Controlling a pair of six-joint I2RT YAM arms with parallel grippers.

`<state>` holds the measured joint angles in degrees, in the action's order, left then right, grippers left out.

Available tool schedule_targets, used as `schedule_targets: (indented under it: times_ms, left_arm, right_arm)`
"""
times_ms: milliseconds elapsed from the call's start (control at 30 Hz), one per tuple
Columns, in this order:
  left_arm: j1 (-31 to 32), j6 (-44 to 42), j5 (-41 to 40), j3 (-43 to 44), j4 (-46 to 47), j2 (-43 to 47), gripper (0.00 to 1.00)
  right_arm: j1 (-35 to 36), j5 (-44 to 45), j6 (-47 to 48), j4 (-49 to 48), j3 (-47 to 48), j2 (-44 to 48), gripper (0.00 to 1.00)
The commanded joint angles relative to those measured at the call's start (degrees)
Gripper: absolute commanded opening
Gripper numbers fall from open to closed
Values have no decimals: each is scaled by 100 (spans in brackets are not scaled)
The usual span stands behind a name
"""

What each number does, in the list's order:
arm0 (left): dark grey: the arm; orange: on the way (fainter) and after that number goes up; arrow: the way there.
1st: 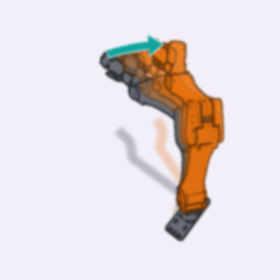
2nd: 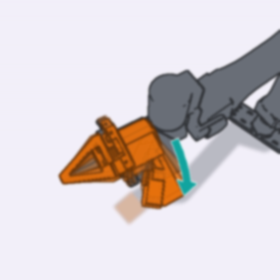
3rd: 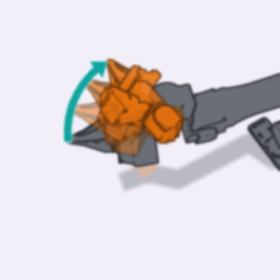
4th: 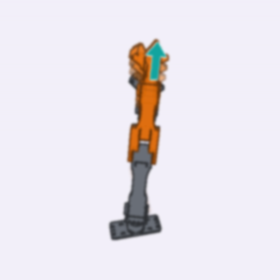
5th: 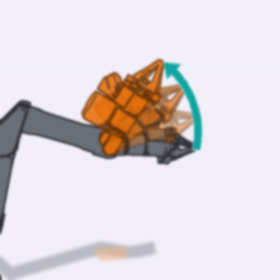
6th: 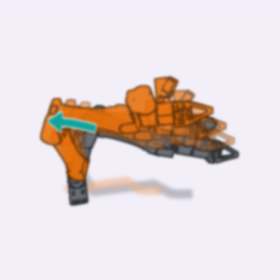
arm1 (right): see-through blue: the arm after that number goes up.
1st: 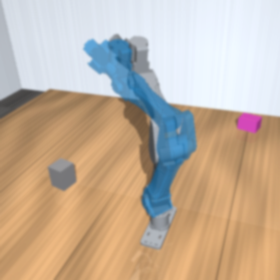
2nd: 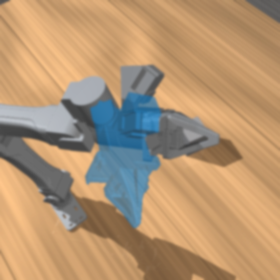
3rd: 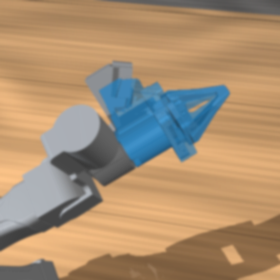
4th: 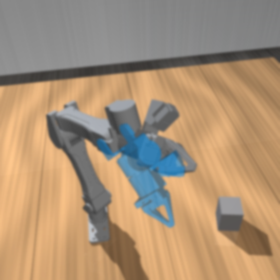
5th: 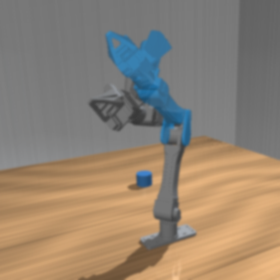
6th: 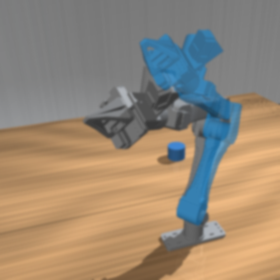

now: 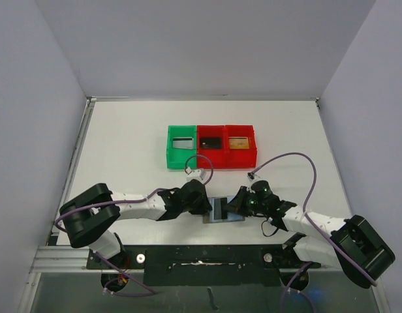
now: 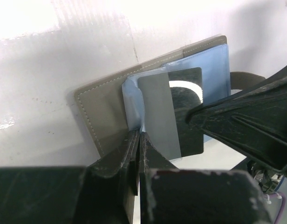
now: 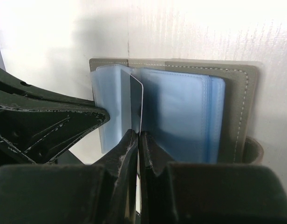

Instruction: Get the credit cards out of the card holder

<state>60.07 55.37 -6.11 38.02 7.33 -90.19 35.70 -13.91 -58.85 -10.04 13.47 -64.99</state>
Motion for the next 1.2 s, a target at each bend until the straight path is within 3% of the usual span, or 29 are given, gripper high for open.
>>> schedule_targets:
  times_ms: [0,133,333,433,567,733,867,1000,1067,1167]
  left_arm:
    - [13,-233,-474,-7,-707,284,0]
    - [-4,-176,-608,-236,-800,536,0]
    - [-72,-121,-663,-488,-820,913,0]
    - [-96,-116,-696,-568,-833,1110,0]
    - [-101,-76,-813,-643,-854,1462,26]
    - [-110,-61,-1006,-677,-1132,2009,50]
    - [-288,-231,-1261,-635,-1940,2470,64]
    - [-1026,-828,-656,-623,-2280,3077,70]
    - [-1398,-1070,-339,-509,-2444,3369,73]
    - [-1888,-1353,-43,-250,-2783,3689,74]
  right_arm:
    - [-99,188,375,665,165,208,0]
    - [-189,13,471,757,274,384,0]
    - [-226,639,525,1289,375,1283,0]
    - [-235,505,760,1425,512,1467,0]
    - [-244,227,1059,1305,664,1486,0]
    - [-226,-52,1198,633,562,1727,0]
    - [-192,46,1687,395,658,2008,0]
    - [-103,394,2681,273,855,2344,0]
    - [-4,792,3279,84,886,2492,0]
    - [257,1201,4910,-399,842,2570,0]
